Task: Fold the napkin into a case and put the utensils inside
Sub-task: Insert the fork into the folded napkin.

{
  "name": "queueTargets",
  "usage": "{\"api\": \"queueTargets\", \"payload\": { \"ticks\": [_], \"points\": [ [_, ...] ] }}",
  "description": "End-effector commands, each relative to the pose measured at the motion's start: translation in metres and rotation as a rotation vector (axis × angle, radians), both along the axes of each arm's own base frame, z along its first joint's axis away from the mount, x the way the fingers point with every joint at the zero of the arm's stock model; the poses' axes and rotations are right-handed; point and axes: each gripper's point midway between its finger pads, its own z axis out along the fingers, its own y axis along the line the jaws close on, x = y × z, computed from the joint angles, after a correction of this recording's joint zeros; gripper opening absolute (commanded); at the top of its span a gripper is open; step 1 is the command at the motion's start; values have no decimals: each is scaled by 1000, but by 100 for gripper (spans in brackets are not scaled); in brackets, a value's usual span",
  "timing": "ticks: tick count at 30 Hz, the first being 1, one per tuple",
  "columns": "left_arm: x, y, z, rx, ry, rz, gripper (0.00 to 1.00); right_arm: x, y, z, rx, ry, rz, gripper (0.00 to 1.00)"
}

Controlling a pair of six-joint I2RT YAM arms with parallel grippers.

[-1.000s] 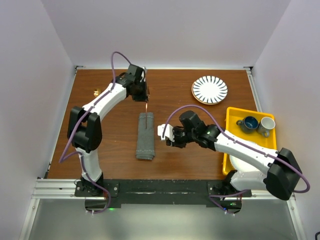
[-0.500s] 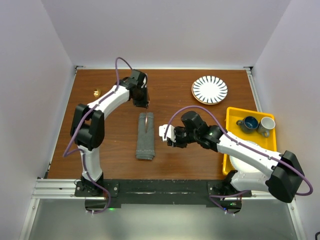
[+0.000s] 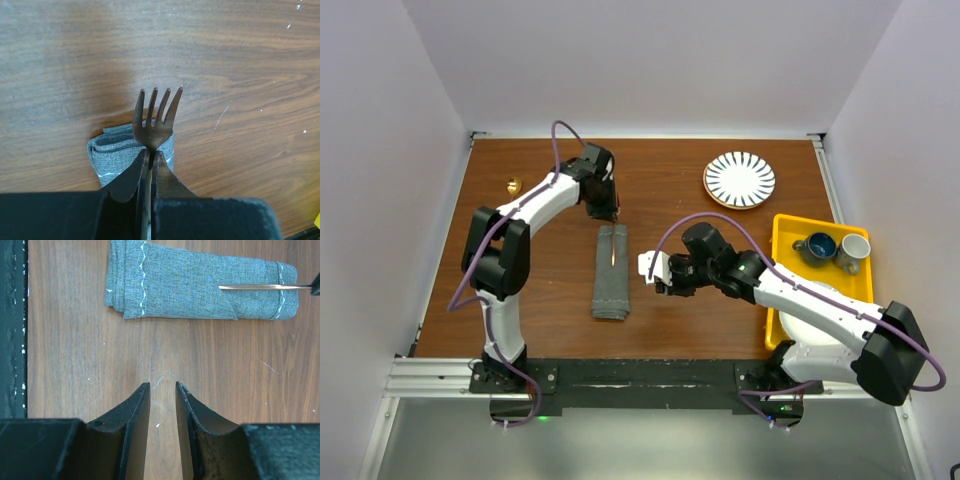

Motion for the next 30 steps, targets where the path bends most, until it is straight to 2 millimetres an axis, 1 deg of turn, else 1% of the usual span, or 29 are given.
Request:
{"api": "queueTargets", "payload": {
  "ticks": [1, 7, 11, 14, 17, 19, 22, 23, 24, 25, 26, 27, 28, 29, 30],
  "points": [
    [-15, -6, 7, -40, 28, 1, 0, 1, 3, 8, 20, -25, 22, 31],
    [-26, -5, 15, -39, 16, 8, 0, -1, 3, 5, 22, -4, 12, 31],
    [-40, -4, 12, -36, 32, 13, 0, 0, 4, 4, 25, -2, 9, 31],
    [-42, -4, 13, -46, 17, 16, 0, 1, 6, 5, 28, 2, 6, 31],
    [-40, -4, 17, -44, 1, 22, 0, -3, 8, 8, 51, 21, 12, 32],
    [-39, -3, 17, -37, -6, 25, 0, -5, 14, 11, 92, 32, 10, 31],
    [-40, -4, 16, -45, -1, 17, 0, -13, 31, 12, 146, 65, 24, 31],
    [-41, -4, 15, -45, 4, 15, 0, -19, 43, 16, 183, 72, 47, 31],
    [-42, -4, 14, -43, 6, 16, 0, -24, 48, 8, 184, 91, 64, 31],
    [-43, -3, 12, -39, 10, 17, 0, -29, 55, 6, 195, 96, 83, 31],
    [-44, -2, 11, -37, 14, 17, 0, -40, 68, 7, 220, 92, 124, 31],
    [-44, -2, 10, -36, 15, 18, 0, -46, 75, -3, 207, 111, 143, 31],
    [-46, -1, 8, -31, 19, 17, 0, -53, 81, -8, 202, 124, 161, 31],
    [-45, -1, 8, -32, 20, 20, 0, -65, 95, -3, 235, 119, 199, 31],
    [-45, -1, 7, -30, 21, 21, 0, -70, 102, -4, 241, 117, 211, 31]
  ]
}}
